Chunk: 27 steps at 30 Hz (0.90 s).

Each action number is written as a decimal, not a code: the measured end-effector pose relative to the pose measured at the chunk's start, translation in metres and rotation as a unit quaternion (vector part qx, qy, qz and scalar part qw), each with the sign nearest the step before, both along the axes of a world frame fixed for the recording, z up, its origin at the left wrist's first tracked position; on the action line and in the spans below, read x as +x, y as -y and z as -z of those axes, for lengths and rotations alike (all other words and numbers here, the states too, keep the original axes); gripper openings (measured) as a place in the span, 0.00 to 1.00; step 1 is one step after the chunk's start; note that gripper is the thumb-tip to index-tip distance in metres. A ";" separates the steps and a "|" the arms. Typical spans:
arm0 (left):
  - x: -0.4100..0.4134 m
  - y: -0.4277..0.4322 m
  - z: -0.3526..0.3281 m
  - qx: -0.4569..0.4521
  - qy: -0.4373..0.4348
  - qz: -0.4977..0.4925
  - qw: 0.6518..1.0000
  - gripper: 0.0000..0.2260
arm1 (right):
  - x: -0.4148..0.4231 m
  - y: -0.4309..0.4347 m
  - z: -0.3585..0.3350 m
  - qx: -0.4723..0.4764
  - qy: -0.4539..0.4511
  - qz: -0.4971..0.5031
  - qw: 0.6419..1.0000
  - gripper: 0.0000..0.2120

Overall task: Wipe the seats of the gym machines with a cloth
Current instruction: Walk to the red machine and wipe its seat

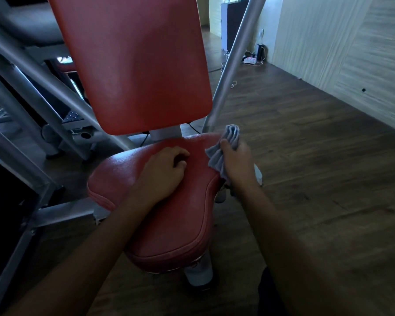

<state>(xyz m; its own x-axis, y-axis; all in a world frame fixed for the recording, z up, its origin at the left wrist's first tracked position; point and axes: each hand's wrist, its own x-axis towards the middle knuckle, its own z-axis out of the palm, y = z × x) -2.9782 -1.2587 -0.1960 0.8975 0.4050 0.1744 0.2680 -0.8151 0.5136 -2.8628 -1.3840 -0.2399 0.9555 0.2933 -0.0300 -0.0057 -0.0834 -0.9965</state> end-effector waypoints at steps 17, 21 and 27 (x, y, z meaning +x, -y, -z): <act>-0.043 -0.035 0.014 -0.008 -0.013 -0.194 0.981 0.16 | -0.043 -0.012 -0.055 -0.485 0.302 -0.317 0.757 0.28; -0.048 -0.030 0.011 -0.089 0.050 -0.221 0.970 0.19 | -0.029 -0.041 -0.061 -0.512 0.277 -0.311 0.751 0.30; -0.055 -0.028 0.009 -0.172 0.137 -0.262 0.940 0.18 | -0.040 -0.036 -0.063 -0.509 0.297 -0.367 0.719 0.35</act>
<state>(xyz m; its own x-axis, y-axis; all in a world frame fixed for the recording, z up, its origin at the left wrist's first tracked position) -3.0331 -1.2308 -0.2051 0.4996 0.8535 0.1481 0.4046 -0.3811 0.8313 -2.9032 -1.3478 -0.1770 0.4864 0.8409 -0.2371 0.8149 -0.5345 -0.2241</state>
